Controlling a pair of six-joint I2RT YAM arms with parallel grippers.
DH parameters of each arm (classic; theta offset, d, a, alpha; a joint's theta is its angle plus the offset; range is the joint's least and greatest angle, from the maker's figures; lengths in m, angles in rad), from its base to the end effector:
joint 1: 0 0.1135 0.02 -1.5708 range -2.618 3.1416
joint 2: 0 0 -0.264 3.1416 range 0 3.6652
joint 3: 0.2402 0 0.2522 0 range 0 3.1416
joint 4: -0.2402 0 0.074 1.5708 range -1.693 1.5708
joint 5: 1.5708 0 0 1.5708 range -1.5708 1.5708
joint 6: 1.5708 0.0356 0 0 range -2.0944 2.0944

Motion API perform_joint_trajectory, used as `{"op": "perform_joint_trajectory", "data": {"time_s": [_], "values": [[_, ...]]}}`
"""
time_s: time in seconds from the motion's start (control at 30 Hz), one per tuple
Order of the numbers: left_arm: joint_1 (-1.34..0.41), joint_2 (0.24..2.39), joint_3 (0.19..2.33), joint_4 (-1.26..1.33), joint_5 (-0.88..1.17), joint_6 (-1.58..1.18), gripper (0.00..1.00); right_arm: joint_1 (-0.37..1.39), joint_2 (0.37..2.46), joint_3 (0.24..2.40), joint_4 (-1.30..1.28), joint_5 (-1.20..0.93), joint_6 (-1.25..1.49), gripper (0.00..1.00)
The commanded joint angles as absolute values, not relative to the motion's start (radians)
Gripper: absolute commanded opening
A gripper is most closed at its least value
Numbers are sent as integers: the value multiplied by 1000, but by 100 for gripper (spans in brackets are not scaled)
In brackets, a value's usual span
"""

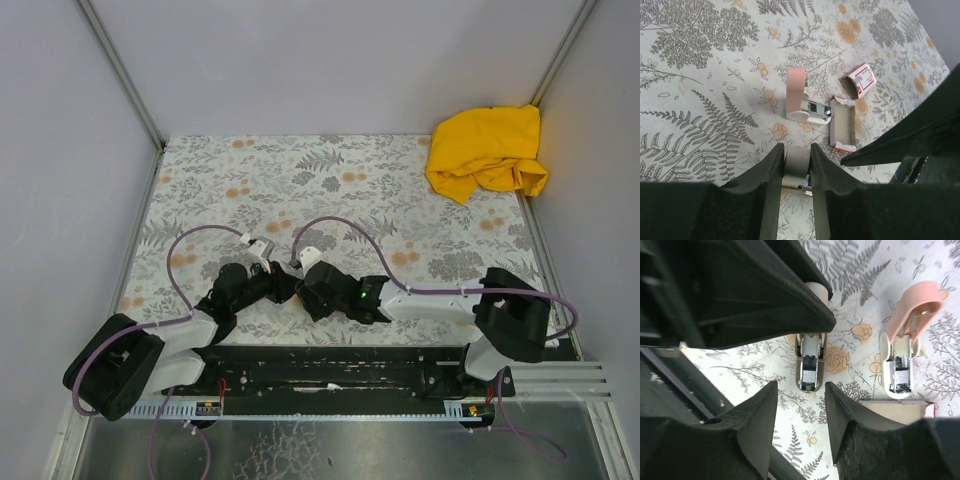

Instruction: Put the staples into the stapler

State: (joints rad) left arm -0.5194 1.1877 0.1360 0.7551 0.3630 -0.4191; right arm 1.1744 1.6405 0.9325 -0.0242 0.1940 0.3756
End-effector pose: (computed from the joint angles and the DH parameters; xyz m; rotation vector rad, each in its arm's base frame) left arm 0.1652 -0.1090 0.1441 0.3622 1.9337 -0.9715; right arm 0.1393 0.3151 0.1903 -0.8210 2.2077 0.5703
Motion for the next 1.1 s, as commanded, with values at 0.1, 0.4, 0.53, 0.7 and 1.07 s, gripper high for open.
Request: {"op": "perform_joint_trajectory", "data": {"time_s": [0.1, 0.4, 0.53, 0.7, 1.07], "values": [[-601, 1098, 87, 804, 84, -513, 0, 1166, 1420, 833, -17, 257, 490, 53], [-758, 1019, 16, 787, -267, -658, 0, 1135, 1303, 634, 104, 234, 681, 60], [-812, 1037, 29, 772, -337, -681, 1, 1136, 1318, 605, 162, 213, 741, 61], [-839, 1067, 55, 725, -334, -679, 15, 1135, 1319, 588, 171, 242, 770, 62], [-854, 1077, 77, 701, -227, -621, 48, 1136, 1330, 576, 196, 242, 796, 62]]}}
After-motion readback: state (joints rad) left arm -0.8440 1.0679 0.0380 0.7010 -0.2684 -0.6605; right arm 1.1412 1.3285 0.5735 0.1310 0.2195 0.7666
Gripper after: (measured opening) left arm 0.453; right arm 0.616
